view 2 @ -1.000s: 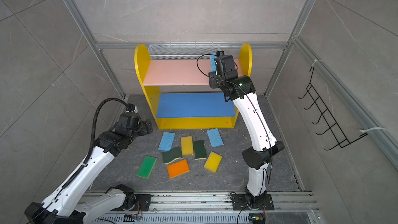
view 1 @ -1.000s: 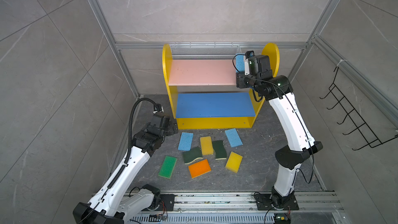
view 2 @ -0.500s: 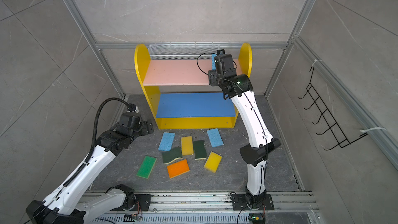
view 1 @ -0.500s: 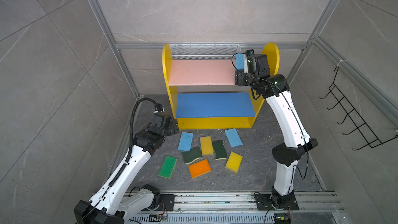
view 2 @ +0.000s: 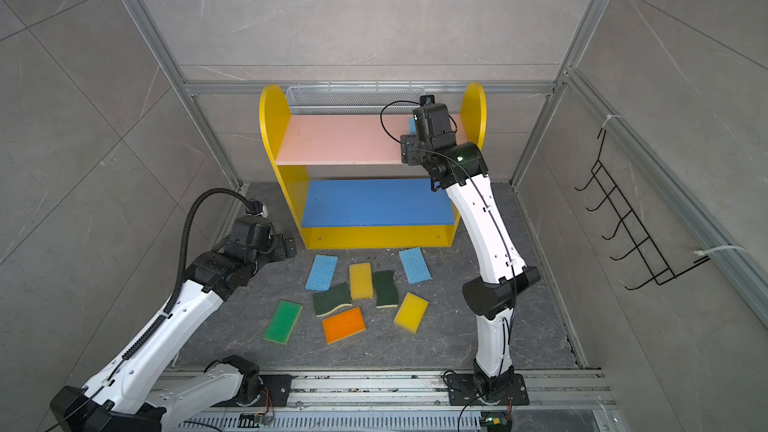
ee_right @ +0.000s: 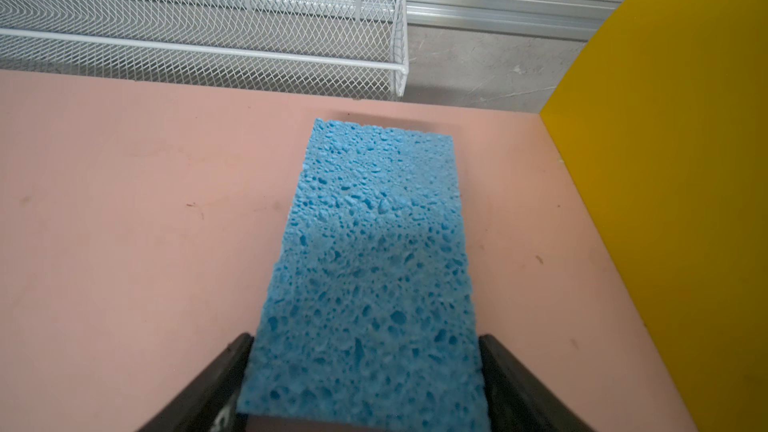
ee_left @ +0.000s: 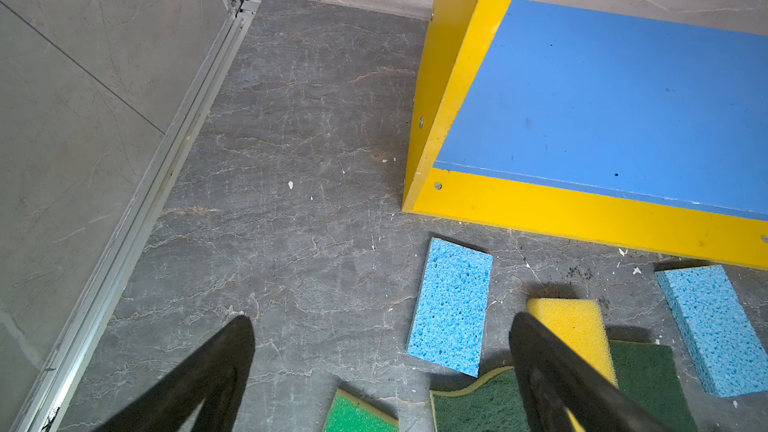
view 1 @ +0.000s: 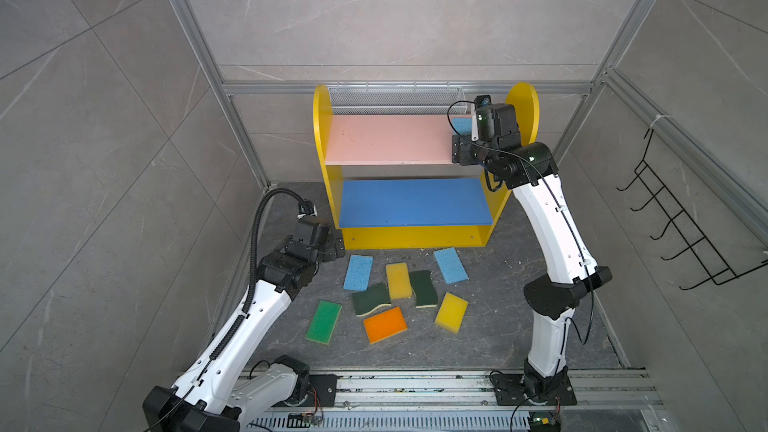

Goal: Place and organize the cleaning sponges onto the shelf
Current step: 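Lower the sponge onto the pink shelf and open the right gripper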

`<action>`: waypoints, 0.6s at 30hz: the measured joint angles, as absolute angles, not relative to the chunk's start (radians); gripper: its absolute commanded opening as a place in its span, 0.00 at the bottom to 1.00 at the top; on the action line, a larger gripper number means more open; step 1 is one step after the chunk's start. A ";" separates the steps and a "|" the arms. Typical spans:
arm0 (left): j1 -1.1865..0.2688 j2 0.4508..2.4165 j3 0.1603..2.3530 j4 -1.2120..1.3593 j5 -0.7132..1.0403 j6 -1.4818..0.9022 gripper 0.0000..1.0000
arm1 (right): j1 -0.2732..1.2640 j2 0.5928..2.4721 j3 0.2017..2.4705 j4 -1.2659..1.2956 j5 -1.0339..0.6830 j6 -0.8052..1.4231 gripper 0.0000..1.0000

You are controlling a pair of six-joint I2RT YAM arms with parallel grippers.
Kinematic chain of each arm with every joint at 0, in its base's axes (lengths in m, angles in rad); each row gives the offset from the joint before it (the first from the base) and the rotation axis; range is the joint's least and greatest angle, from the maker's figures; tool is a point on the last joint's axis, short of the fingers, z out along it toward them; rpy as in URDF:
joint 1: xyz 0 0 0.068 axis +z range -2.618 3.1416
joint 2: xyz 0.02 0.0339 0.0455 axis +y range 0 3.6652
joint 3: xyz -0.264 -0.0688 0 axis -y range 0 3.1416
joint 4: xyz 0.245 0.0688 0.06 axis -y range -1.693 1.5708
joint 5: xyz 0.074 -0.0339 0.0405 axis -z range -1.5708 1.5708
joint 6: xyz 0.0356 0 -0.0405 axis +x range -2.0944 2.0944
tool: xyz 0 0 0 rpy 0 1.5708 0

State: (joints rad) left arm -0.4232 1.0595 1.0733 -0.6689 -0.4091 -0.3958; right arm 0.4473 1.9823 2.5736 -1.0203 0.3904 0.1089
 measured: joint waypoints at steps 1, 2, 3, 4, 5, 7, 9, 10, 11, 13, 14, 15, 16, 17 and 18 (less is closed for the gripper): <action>-0.423 1.060 1.073 -0.669 -0.409 -0.397 0.98 | 0.447 1.982 2.574 -1.020 0.392 0.109 0.86; -0.423 1.060 1.073 -0.669 -0.409 -0.397 0.98 | 0.447 1.982 2.573 -1.020 0.393 0.109 0.86; -0.423 1.060 1.073 -0.669 -0.409 -0.397 0.98 | 0.447 1.982 2.573 -1.020 0.394 0.110 0.86; -0.424 1.060 1.073 -0.669 -0.409 -0.397 0.98 | 0.447 1.982 2.572 -1.020 0.396 0.112 0.86; -0.424 1.060 1.073 -0.669 -0.409 -0.398 0.98 | 0.447 1.982 2.571 -1.019 0.398 0.112 0.87; -0.424 1.061 1.073 -0.669 -0.409 -0.398 0.98 | 0.447 1.978 2.563 -1.015 0.403 0.113 0.87; -0.424 1.062 1.073 -0.669 -0.409 -0.398 0.98 | 0.447 1.972 2.552 -1.010 0.405 0.113 0.87; -0.424 1.062 1.073 -0.669 -0.409 -0.398 0.98 | 0.447 1.969 2.546 -1.007 0.408 0.113 0.88; -0.424 1.062 1.073 -0.669 -0.409 -0.398 0.98 | 0.447 1.965 2.542 -1.006 0.411 0.113 0.88; -0.424 1.062 1.073 -0.669 -0.409 -0.398 0.98 | 0.447 1.958 2.533 -1.005 0.416 0.113 0.89; -0.424 1.062 1.073 -0.669 -0.409 -0.398 0.98 | 0.447 1.954 2.528 -1.005 0.420 0.113 0.89; -0.424 1.062 1.073 -0.669 -0.409 -0.398 0.98 | 0.447 1.949 2.523 -1.005 0.422 0.113 0.89; -0.424 1.062 1.073 -0.669 -0.409 -0.398 0.99 | 0.447 1.943 2.516 -1.005 0.422 0.114 0.89; -0.424 1.062 1.073 -0.669 -0.409 -0.398 0.99 | 0.447 1.937 2.508 -1.005 0.422 0.116 0.89; -0.424 1.062 1.073 -0.669 -0.409 -0.398 0.98 | 0.447 1.932 2.502 -1.006 0.420 0.116 0.89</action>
State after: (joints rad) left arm -0.4240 1.0622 1.0733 -0.6693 -0.4091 -0.3985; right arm 0.4473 1.9320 2.5019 -1.0058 0.4202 0.1162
